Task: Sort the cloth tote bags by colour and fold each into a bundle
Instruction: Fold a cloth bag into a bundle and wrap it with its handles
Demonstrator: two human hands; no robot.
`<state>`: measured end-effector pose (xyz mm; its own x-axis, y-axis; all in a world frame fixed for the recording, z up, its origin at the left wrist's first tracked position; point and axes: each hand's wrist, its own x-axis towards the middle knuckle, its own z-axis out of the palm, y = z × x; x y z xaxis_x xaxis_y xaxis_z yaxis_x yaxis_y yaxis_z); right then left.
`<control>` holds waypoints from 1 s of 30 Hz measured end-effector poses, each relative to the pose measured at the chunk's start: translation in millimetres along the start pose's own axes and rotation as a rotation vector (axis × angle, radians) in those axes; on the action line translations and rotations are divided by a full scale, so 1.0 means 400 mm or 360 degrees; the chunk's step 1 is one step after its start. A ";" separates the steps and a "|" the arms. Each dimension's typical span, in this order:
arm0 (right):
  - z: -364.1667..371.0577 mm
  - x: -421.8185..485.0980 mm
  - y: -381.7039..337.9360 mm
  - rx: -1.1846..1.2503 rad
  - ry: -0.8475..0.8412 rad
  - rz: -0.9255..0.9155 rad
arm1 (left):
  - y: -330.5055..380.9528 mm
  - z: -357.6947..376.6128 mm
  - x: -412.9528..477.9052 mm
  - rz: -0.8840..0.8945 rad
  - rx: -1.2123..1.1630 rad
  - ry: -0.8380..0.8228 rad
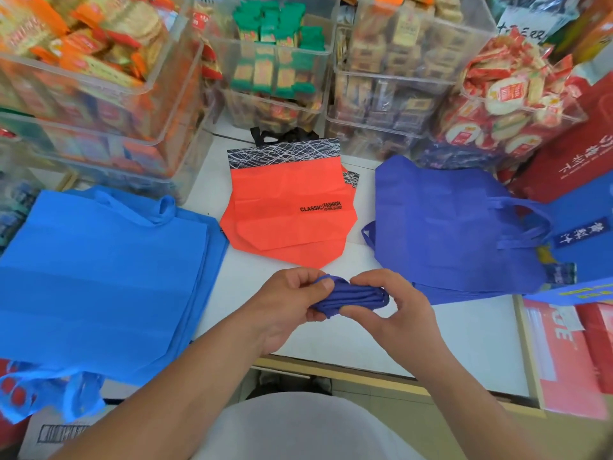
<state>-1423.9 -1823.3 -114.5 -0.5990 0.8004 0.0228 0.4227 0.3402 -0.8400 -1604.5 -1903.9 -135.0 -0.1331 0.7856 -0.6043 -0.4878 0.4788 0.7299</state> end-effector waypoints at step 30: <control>0.073 0.015 0.057 -0.0823 -0.0211 -0.0398 | -0.006 0.055 -0.002 0.0422 0.1396 0.0232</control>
<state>-1437.6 -1825.0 -149.4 -0.7892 0.6075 0.0902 0.5142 0.7339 -0.4439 -1584.2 -1897.1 -129.1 -0.2831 0.8832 -0.3740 0.3932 0.4625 0.7947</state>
